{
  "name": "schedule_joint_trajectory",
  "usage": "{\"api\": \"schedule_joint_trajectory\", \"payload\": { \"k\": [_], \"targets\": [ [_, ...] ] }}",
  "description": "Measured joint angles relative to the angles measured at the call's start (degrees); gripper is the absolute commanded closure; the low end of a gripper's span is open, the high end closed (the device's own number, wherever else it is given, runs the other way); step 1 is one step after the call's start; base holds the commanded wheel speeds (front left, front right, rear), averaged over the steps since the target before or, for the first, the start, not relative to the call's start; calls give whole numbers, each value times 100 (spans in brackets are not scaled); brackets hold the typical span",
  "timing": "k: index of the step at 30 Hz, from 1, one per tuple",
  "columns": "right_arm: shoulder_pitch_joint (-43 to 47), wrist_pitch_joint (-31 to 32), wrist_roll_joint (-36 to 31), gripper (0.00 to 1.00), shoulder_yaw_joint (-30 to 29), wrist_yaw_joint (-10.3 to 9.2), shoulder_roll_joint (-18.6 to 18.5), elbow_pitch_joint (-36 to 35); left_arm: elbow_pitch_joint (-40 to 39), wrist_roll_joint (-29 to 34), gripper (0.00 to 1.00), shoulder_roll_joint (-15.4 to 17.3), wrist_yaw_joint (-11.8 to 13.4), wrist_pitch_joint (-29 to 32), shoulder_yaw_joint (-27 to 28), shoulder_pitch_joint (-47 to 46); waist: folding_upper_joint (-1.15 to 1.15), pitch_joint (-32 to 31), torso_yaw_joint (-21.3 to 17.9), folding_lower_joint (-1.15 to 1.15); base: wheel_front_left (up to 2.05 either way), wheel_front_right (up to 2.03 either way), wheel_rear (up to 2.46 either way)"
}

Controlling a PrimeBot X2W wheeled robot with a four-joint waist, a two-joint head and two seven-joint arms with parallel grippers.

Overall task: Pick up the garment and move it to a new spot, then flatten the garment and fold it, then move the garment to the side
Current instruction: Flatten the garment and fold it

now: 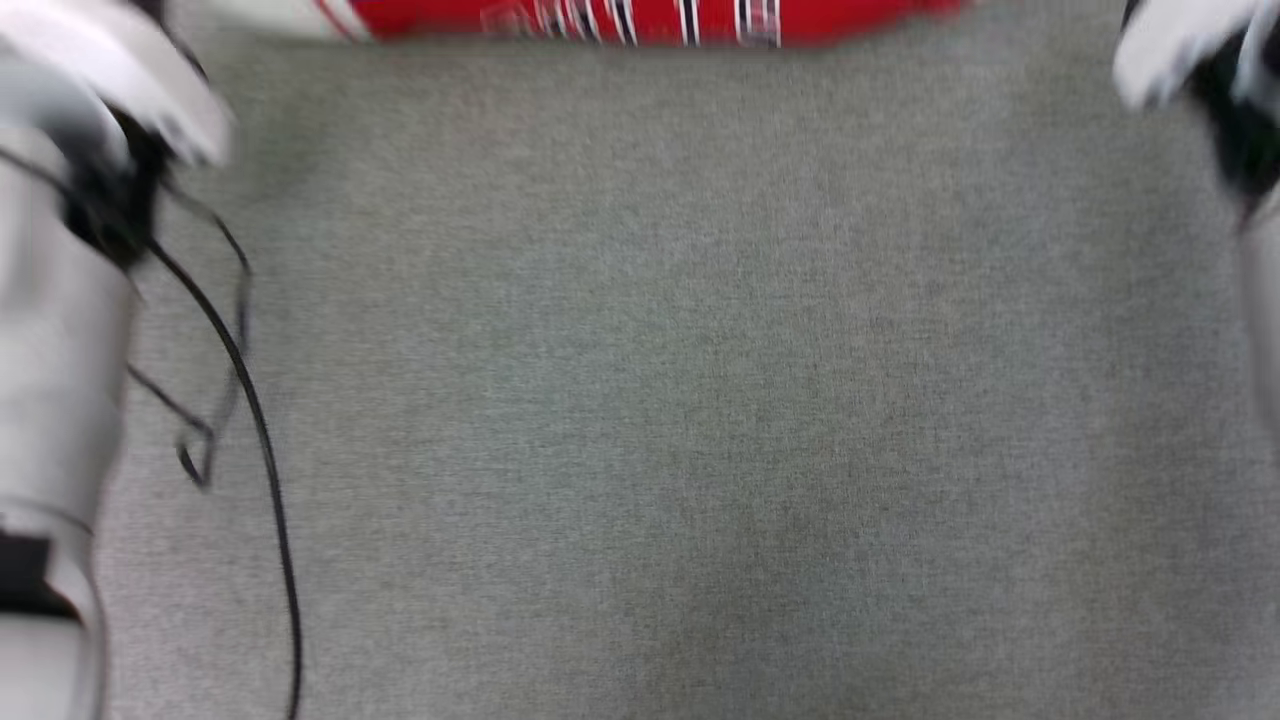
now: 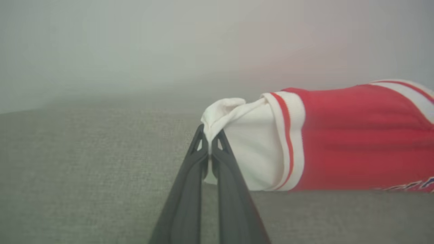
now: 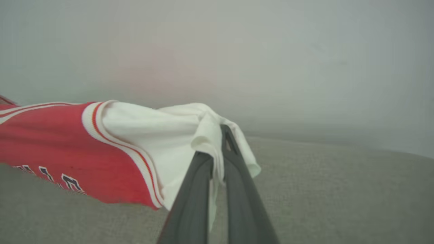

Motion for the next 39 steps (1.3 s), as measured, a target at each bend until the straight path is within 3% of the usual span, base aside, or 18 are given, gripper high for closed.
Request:
{"api": "schedule_joint_trajectory", "payload": {
  "k": [5,15,28,32,39],
  "targets": [
    [1330,-152,400,100,-8,1,-158,-300,-104,-296,100,-201,-36,-290,-100,1108,0,-341,90,0,0,0,0],
    [3751,-201,795,100,-260,2,-111,-998,-746,-644,100,-100,15,-748,-44,3253,0,-1252,133,-2,0,0,0],
    [6140,67,721,100,-1054,8,416,-1961,-2335,-797,100,54,814,-789,100,5815,1,-2390,142,-3,0,0,0],
    [6754,157,634,100,-1357,8,637,-2294,-2926,-889,100,137,1152,-630,111,6441,1,-2600,201,-3,0,0,0],
    [7544,359,515,98,-1558,5,893,-2696,-3702,-1059,100,278,1470,-410,124,7355,1,-2782,308,-2,0,0,0]
  ]
}}
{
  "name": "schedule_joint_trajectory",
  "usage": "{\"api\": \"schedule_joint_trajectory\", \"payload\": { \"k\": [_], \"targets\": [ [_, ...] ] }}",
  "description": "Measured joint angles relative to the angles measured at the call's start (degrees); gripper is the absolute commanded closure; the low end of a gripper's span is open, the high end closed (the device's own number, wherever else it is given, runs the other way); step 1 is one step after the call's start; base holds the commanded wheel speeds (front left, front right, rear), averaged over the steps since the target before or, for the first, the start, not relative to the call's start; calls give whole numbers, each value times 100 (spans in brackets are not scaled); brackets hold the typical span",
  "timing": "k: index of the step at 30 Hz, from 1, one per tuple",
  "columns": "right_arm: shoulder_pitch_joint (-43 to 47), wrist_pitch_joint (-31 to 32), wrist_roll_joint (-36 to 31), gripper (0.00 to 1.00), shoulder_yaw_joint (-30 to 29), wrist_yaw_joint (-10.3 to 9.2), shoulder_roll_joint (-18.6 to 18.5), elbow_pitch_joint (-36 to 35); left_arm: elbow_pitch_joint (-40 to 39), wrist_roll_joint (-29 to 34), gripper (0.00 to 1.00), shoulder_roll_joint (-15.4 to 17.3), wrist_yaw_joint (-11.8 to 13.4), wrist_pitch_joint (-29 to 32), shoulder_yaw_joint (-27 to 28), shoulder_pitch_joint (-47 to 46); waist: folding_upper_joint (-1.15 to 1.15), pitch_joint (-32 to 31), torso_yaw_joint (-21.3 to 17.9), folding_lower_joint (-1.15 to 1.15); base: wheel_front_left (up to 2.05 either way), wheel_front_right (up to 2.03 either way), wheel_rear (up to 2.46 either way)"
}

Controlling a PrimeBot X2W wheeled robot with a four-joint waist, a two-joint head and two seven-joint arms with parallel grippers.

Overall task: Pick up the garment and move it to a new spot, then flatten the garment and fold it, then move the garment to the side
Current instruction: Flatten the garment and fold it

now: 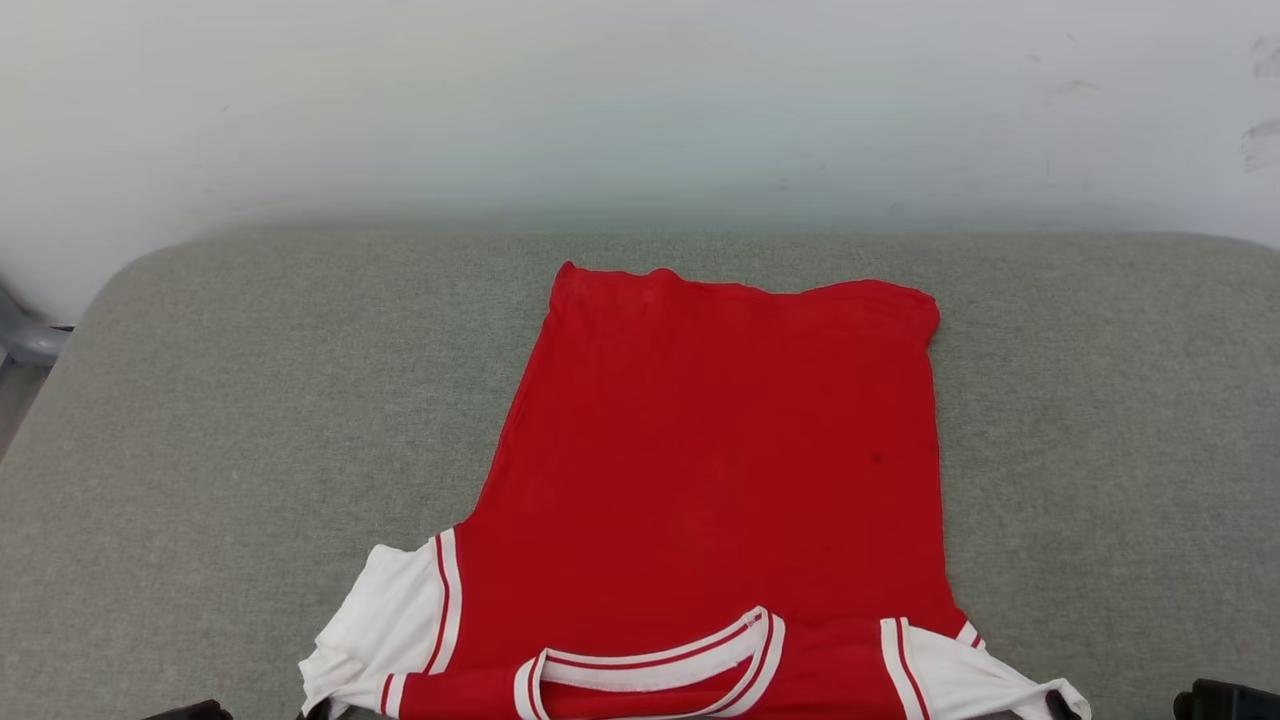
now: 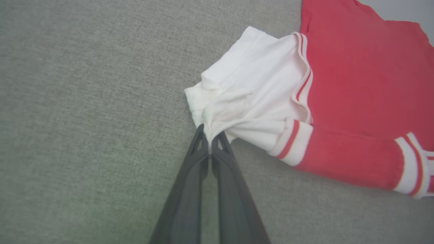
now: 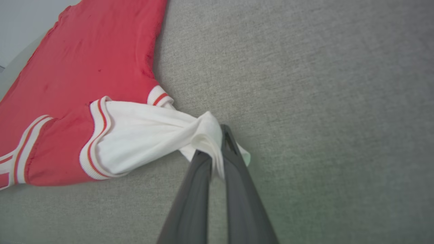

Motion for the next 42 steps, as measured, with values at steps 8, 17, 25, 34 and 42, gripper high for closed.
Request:
{"api": "schedule_joint_trajectory", "payload": {
  "k": [8,17,25,34,42],
  "targets": [
    [-124,-108,-77,0,-136,-9,112,-458,-620,116,100,53,189,86,-110,124,0,144,154,1,0,0,0],
    [-2035,385,-236,0,-648,-10,-202,320,-991,410,100,42,254,-33,-199,-292,0,612,339,2,0,0,0],
    [-4031,1709,-388,0,-750,-10,-892,1485,-1408,720,100,-146,111,-141,-377,-1043,0,1286,733,3,0,0,0],
    [-5599,2966,-916,0,-644,-10,-1284,2051,-1768,979,100,-339,-7,-263,-514,-1527,0,2102,1250,3,0,0,0],
    [-6134,3234,-1356,0,-788,-10,-1361,2370,-1719,1089,100,-543,-120,-345,-601,-1786,0,2709,1564,3,0,0,0]
  ]
}}
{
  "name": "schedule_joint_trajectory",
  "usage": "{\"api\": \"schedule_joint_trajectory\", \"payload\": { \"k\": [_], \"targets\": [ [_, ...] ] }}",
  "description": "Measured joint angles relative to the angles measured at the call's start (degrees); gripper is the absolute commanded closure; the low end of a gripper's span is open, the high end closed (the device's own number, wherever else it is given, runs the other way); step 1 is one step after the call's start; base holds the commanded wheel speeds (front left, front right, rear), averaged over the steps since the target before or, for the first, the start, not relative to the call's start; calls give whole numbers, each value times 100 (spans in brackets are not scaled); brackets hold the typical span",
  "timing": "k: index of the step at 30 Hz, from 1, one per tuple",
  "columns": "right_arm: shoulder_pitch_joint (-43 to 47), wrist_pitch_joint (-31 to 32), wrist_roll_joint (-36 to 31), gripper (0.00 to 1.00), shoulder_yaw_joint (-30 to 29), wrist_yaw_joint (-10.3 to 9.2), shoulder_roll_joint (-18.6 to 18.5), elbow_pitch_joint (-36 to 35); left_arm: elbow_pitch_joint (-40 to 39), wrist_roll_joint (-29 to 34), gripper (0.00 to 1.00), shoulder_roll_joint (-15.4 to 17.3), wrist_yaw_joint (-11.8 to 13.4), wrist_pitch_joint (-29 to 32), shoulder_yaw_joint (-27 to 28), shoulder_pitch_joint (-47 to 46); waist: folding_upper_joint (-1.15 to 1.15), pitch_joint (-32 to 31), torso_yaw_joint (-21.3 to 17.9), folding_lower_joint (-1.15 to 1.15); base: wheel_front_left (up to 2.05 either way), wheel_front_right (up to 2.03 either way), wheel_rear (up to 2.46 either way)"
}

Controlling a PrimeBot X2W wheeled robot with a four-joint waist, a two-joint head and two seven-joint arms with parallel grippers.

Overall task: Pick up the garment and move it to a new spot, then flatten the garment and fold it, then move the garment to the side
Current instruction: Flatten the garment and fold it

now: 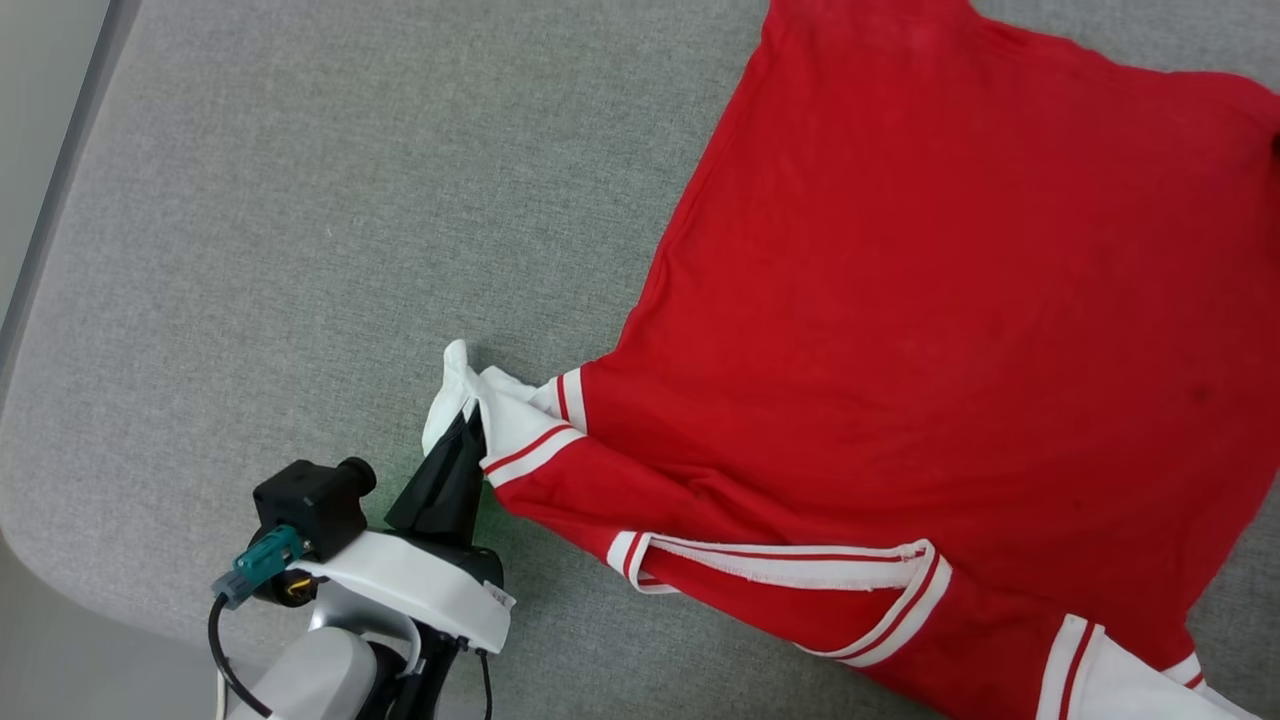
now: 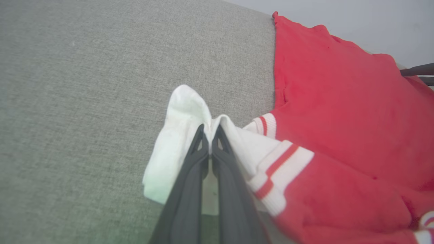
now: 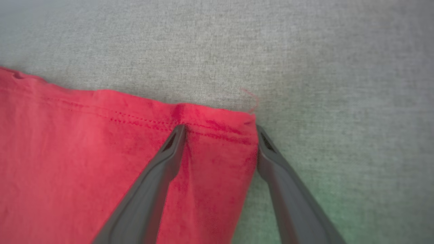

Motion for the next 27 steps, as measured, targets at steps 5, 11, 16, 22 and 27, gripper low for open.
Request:
{"api": "schedule_joint_trajectory", "payload": {
  "k": [5,11,16,22,27],
  "targets": [
    [-130,445,-52,93,24,0,-58,172,81,35,100,-68,-35,-41,23,-53,0,104,80,-1,0,0,0],
    [-70,376,-87,100,81,0,-30,221,191,40,100,-78,-43,-48,49,-51,0,-39,49,-1,0,0,0],
    [203,-90,-188,100,223,3,-36,71,341,-12,100,25,23,-41,134,109,0,-328,-75,-1,0,0,0],
    [1327,-475,157,100,320,3,-69,-475,552,-142,100,142,175,23,208,491,0,-960,-387,-1,0,0,0],
    [2527,-634,382,100,180,2,-42,-1200,620,-234,100,288,245,137,272,734,0,-1398,-705,-1,0,0,0]
  ]
}}
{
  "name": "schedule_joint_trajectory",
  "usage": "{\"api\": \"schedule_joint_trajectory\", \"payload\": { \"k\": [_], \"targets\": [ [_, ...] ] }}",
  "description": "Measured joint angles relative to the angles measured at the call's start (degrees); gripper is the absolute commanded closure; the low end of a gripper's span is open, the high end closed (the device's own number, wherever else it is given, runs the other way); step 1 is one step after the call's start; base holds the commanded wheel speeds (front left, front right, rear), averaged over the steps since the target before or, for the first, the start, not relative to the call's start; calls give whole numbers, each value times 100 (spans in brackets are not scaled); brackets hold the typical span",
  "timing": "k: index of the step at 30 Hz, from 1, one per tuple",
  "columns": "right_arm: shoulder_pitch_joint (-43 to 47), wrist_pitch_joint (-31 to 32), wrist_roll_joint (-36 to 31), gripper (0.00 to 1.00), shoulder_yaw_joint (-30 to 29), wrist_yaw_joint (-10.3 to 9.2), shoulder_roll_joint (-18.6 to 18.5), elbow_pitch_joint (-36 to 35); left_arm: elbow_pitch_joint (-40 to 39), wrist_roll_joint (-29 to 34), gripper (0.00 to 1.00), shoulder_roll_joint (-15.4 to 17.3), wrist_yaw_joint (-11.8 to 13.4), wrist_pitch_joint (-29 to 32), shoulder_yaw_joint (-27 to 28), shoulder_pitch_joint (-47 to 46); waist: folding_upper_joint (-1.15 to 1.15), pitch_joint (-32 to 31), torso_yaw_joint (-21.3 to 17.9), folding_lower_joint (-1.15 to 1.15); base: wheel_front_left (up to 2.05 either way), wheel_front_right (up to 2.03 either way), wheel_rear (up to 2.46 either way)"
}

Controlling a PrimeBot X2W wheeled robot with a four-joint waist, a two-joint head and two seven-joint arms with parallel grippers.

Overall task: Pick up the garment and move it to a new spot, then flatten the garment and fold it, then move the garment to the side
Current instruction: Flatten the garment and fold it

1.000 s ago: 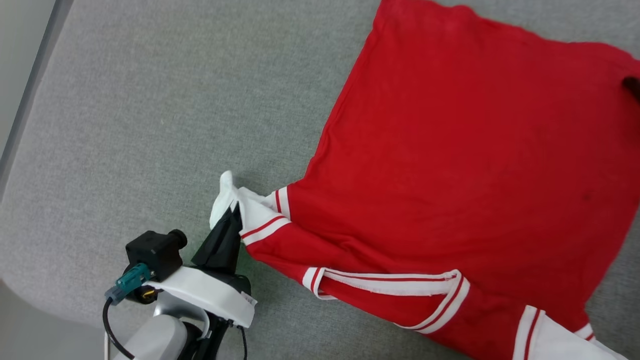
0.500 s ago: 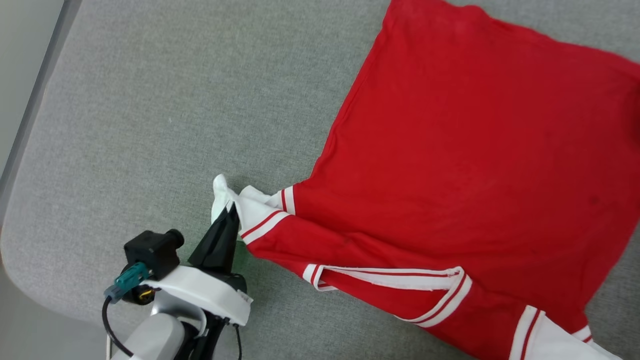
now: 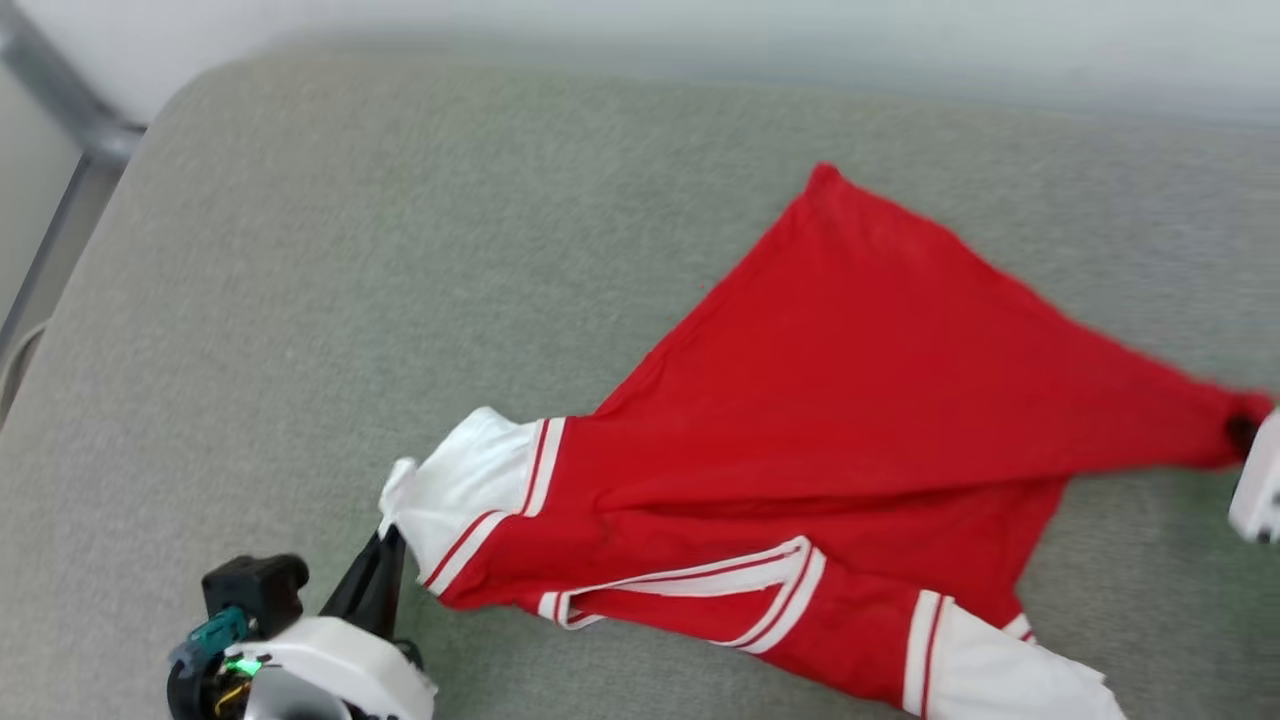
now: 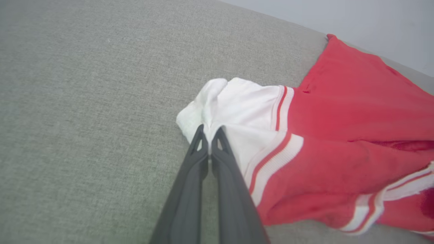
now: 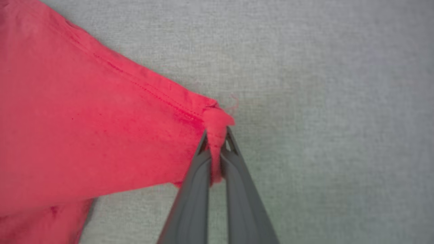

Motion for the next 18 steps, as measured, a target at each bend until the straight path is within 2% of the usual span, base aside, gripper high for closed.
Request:
{"api": "schedule_joint_trajectory", "payload": {
  "k": [2,10,14,18],
  "targets": [
    [809,-26,94,100,-146,1,244,-514,54,-83,100,86,52,70,36,180,0,-243,-221,0,0,0,0],
    [2862,51,175,100,-717,0,1136,-1809,264,-247,100,162,73,185,45,527,0,-819,-737,-1,0,0,0],
    [3594,134,148,100,-939,0,1534,-2124,360,-291,100,182,70,208,24,624,0,-1038,-889,-1,0,0,0],
    [4145,153,213,100,-942,1,1658,-2112,383,-291,100,198,76,230,-1,673,0,-1183,-965,-2,0,0,0]
  ]
}}
